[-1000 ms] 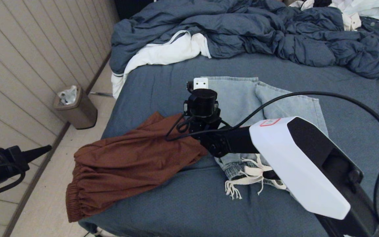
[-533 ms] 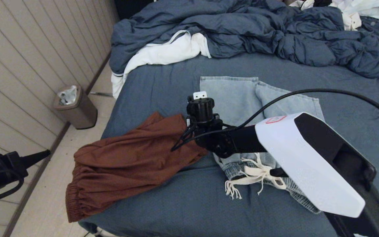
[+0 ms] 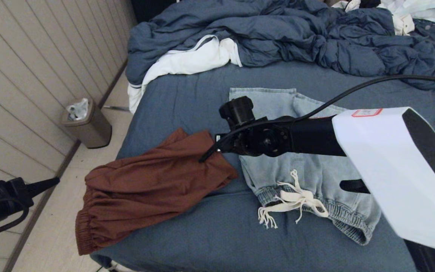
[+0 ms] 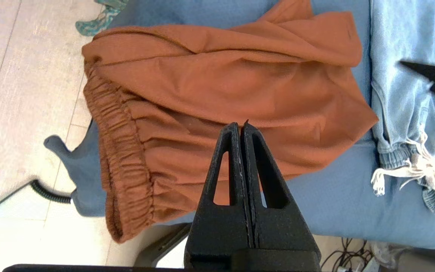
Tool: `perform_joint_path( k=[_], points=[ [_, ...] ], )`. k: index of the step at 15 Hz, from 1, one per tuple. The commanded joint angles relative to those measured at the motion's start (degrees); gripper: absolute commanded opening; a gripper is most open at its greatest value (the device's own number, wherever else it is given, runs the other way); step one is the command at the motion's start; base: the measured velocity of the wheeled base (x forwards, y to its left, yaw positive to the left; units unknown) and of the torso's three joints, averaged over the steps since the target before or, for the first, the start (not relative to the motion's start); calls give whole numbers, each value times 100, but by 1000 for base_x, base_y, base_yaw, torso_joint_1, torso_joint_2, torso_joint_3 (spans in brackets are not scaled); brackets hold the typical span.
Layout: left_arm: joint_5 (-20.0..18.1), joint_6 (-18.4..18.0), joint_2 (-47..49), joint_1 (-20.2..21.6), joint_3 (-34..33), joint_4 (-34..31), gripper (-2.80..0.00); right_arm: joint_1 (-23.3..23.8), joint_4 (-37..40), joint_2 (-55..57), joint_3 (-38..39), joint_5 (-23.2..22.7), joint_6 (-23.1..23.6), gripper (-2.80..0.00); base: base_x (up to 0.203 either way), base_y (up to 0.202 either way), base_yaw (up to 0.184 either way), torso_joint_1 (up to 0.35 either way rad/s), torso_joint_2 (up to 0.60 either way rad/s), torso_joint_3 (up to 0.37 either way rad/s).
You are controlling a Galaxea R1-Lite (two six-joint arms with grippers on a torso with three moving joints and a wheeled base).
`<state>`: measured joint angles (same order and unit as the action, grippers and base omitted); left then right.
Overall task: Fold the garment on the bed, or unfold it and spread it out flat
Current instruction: Fold the brown shorts
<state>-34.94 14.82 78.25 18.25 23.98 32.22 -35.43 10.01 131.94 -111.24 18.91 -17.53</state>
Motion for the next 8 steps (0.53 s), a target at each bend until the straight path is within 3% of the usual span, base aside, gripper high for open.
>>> perform_joint_path(
  k=[1, 4, 8],
  points=[
    [-22, 12, 41, 3, 10, 28, -280, 33, 46, 154, -73, -198, -13, 0, 0, 0, 0, 0, 0, 0],
    [-31, 12, 41, 3, 2, 39, -280, 36, 250, 355, -67, -762, -21, 0, 0, 0, 0, 0, 0, 0],
    [-46, 21, 49, 3, 2, 48, -280, -25, 248, 605, -64, -792, -38, 0, 0, 0, 0, 0, 0, 0]
  ],
)
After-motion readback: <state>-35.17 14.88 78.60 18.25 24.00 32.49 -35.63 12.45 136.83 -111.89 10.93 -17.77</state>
